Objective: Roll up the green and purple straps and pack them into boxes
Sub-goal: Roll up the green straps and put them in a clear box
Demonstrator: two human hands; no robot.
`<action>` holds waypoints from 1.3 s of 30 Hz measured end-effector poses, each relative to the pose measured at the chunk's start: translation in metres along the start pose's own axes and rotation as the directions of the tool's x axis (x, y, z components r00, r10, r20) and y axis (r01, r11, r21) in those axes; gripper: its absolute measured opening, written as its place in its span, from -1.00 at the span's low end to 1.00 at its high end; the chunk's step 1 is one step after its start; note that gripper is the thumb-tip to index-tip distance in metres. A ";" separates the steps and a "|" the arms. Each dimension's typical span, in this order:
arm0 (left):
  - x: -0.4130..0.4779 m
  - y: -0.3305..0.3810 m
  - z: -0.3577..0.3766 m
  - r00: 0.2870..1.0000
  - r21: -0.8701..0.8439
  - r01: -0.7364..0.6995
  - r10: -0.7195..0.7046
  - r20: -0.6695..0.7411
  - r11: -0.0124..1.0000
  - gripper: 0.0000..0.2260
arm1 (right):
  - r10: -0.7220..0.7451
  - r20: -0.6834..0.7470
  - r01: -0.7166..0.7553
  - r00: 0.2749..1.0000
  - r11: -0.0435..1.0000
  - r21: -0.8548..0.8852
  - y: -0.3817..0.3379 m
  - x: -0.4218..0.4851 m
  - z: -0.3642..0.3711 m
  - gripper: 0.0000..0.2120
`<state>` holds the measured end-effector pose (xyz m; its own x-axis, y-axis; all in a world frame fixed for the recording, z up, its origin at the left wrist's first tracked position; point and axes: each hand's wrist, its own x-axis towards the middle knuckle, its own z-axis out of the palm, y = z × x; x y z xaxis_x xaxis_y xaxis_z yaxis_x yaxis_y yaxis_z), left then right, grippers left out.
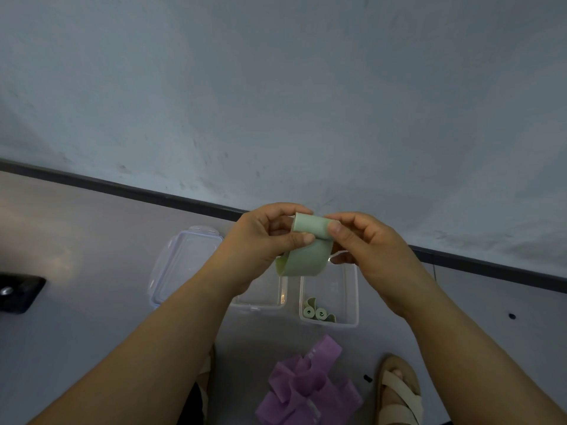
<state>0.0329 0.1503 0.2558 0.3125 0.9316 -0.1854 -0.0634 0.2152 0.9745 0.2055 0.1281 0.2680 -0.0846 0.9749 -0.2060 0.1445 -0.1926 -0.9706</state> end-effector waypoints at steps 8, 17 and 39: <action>-0.001 0.000 0.002 0.996 -0.075 0.085 -0.082 0.038 0.994 -0.63 | 0.028 -0.042 -0.021 0.999 0.987 0.161 0.004 0.003 0.002 -0.76; -0.001 0.001 -0.006 0.989 0.014 0.120 -0.121 0.080 0.993 -0.70 | -0.055 0.045 0.062 0.997 0.984 -0.168 -0.001 -0.002 -0.002 -0.71; -0.003 0.002 -0.013 0.803 0.126 0.297 -0.319 0.503 0.947 -0.55 | -0.002 0.437 0.144 0.899 0.946 -0.292 -0.020 -0.016 -0.010 -0.43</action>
<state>0.0193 0.1519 0.2563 0.7481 0.5326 -0.3958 0.1517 0.4434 0.8834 0.2135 0.1177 0.2923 -0.5075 0.8281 -0.2383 0.4122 -0.0095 -0.9110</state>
